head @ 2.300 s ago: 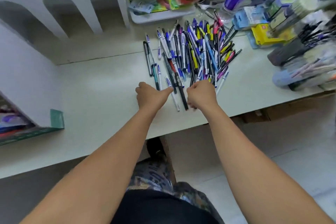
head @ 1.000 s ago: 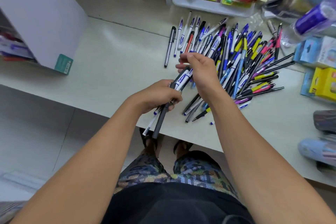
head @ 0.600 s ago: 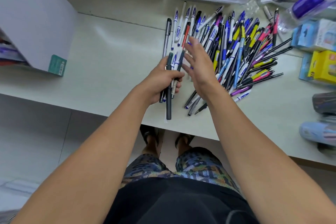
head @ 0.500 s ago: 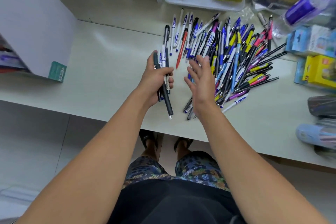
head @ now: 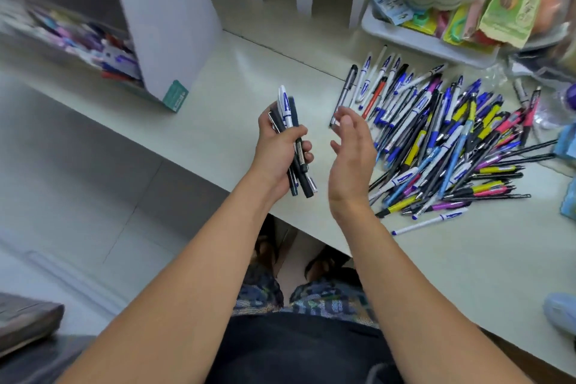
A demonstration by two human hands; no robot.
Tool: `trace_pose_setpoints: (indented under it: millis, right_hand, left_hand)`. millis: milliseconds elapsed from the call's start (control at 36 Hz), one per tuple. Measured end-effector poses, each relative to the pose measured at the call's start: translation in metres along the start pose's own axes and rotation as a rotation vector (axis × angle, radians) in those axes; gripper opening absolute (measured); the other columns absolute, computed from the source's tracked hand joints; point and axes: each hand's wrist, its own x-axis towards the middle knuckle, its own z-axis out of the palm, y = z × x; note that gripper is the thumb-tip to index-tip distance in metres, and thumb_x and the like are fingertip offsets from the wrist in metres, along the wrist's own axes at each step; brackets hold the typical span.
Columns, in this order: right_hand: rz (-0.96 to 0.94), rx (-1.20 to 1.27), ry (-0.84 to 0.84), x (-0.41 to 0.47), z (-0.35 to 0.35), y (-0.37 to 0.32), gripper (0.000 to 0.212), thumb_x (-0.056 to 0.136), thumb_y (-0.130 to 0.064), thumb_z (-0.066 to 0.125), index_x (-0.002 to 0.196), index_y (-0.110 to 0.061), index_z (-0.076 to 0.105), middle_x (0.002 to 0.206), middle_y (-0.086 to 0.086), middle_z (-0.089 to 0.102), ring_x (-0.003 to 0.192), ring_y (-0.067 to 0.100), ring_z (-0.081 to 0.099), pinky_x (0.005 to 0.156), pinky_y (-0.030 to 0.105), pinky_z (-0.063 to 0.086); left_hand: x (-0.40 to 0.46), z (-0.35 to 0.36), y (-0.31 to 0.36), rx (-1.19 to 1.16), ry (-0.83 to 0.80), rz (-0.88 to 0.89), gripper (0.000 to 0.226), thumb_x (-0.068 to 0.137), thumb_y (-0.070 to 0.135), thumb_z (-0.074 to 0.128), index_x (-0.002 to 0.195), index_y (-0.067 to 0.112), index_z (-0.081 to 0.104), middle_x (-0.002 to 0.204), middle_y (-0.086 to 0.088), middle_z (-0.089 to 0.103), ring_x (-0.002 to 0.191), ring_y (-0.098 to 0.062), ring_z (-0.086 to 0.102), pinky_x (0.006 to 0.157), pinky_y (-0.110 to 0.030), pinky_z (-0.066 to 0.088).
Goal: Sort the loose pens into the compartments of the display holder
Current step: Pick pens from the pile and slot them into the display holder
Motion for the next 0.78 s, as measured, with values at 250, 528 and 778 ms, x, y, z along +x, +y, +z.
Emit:
trace_pose_setpoints:
  millis: [250, 528, 778]
  right_hand:
    - [-0.011, -0.278, -0.578, 0.014, 0.067, -0.042, 0.030, 0.106, -0.022, 0.052, 0.133, -0.016, 0.062, 0.125, 0.002, 0.070, 0.119, 0.015, 0.065, 0.109, 0.043, 0.050]
    - [-0.251, -0.374, -0.558, -0.054, 0.179, -0.032, 0.026, 0.102, -0.002, 0.053, 0.112, -0.009, 0.076, 0.105, 0.001, 0.077, 0.099, 0.009, 0.072, 0.085, 0.020, 0.056]
    - [-0.422, -0.595, -0.311, -0.095, 0.299, -0.034, 0.024, 0.075, -0.040, 0.088, 0.090, -0.026, 0.074, 0.097, -0.008, 0.069, 0.089, 0.004, 0.063, 0.076, 0.022, 0.051]
  left_hand:
    - [-0.038, -0.075, 0.045, 0.226, -0.199, -0.016, 0.038, 0.097, -0.003, 0.056, 0.126, 0.020, 0.049, 0.091, -0.008, 0.055, 0.053, -0.014, 0.049, 0.046, -0.025, 0.041]
    - [-0.033, -0.186, 0.113, 0.199, -0.275, -0.034, 0.025, 0.093, -0.003, 0.061, 0.112, 0.011, 0.053, 0.085, -0.013, 0.054, 0.051, -0.019, 0.053, 0.047, -0.030, 0.045]
    - [0.000, -0.298, 0.190, 0.661, -0.113, 0.327, 0.033, 0.094, 0.015, 0.062, 0.110, 0.038, 0.045, 0.088, 0.000, 0.063, 0.063, -0.012, 0.060, 0.055, -0.029, 0.052]
